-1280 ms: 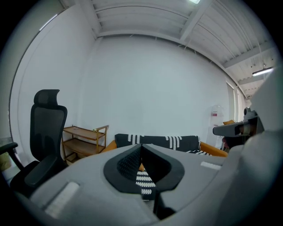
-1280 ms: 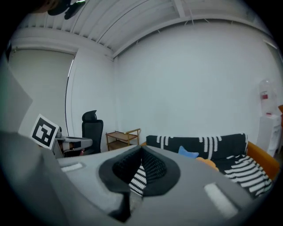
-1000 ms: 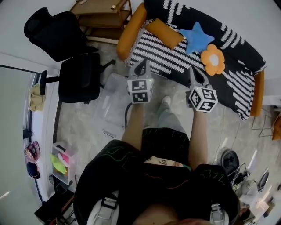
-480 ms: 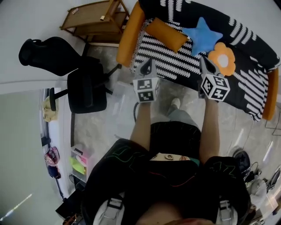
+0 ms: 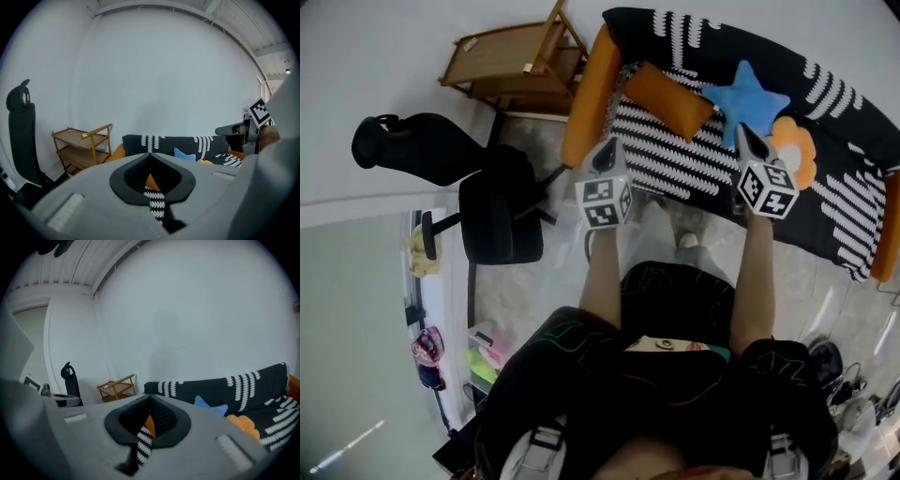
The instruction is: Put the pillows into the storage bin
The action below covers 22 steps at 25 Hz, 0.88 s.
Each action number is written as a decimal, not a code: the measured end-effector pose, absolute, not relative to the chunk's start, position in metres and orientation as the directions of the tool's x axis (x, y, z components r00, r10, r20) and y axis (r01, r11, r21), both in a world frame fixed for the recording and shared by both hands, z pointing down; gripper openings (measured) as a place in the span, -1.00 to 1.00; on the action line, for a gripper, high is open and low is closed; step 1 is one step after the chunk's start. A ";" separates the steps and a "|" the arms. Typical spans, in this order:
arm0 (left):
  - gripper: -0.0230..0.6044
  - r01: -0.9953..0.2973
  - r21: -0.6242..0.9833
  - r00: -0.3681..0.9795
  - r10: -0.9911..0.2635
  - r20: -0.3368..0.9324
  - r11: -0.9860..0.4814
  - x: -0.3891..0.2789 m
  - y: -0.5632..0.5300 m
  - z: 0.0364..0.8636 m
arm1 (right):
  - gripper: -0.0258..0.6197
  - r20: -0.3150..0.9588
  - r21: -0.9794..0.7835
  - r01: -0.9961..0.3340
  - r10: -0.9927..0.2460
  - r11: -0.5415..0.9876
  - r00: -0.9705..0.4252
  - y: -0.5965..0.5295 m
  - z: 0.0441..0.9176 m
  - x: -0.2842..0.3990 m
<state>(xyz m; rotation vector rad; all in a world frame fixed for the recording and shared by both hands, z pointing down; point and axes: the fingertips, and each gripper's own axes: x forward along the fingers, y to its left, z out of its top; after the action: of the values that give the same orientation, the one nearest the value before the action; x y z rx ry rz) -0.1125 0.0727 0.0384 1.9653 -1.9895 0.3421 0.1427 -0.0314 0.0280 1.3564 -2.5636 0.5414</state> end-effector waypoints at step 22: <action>-0.90 -0.898 0.139 0.389 -0.609 0.691 -0.417 -0.132 -0.162 0.255 | -0.91 0.710 -0.292 -0.944 -0.626 0.155 -0.323 -0.120 0.268 0.092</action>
<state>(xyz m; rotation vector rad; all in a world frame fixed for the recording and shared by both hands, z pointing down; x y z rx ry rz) -0.1321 -0.1624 0.2549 2.1520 -1.2896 0.7646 0.0922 -0.1200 0.2678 1.4919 -2.0134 1.0047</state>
